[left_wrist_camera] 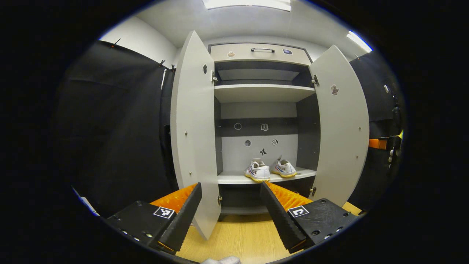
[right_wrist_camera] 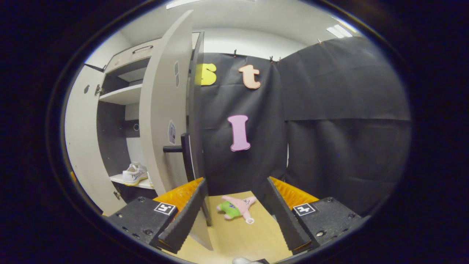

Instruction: Grab one shoe with the right hand and put it into the shoe cabinet, grab the other shoe with the left hand and put it into the shoe cabinet; then close the right door with the right hand and the left door with the left hand.

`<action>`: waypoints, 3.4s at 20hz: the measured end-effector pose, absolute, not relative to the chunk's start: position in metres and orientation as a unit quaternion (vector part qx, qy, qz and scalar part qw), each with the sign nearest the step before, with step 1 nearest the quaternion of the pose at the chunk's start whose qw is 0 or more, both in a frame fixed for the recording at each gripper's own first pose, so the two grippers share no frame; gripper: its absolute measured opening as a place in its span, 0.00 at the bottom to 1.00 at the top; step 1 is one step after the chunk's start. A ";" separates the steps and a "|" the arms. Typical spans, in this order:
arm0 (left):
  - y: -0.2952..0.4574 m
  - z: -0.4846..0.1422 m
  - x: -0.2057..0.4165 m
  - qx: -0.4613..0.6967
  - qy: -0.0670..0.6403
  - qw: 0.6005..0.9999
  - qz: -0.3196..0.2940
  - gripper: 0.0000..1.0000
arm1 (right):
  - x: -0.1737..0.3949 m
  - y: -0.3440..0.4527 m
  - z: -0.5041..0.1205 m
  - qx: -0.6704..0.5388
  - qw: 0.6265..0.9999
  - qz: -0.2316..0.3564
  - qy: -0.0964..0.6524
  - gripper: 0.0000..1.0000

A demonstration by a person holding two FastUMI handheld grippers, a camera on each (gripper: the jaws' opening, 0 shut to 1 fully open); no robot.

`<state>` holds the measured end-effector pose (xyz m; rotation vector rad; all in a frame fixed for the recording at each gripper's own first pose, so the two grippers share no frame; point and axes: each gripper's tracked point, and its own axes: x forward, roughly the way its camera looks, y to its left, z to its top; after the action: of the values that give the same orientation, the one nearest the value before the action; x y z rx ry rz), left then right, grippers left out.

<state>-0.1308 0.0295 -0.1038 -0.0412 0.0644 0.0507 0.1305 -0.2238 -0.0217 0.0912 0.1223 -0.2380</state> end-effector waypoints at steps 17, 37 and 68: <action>0.046 -0.100 -0.135 -0.026 0.035 0.998 0.038 1.00 | 0.134 -0.156 -0.021 0.023 0.995 -0.052 0.086 0.94; 0.188 -0.087 -0.102 -0.005 0.003 0.991 0.130 0.96 | 0.088 0.024 -0.009 0.008 0.993 0.092 0.075 0.99; 0.183 -0.098 -0.039 -0.002 0.009 0.998 0.066 0.86 | 0.051 0.019 -0.033 -0.004 0.993 0.073 0.097 0.99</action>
<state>-0.0391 0.1825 -0.0978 -0.0033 0.0179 0.1329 0.0508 0.0188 -0.0331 -0.0083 0.1935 0.1462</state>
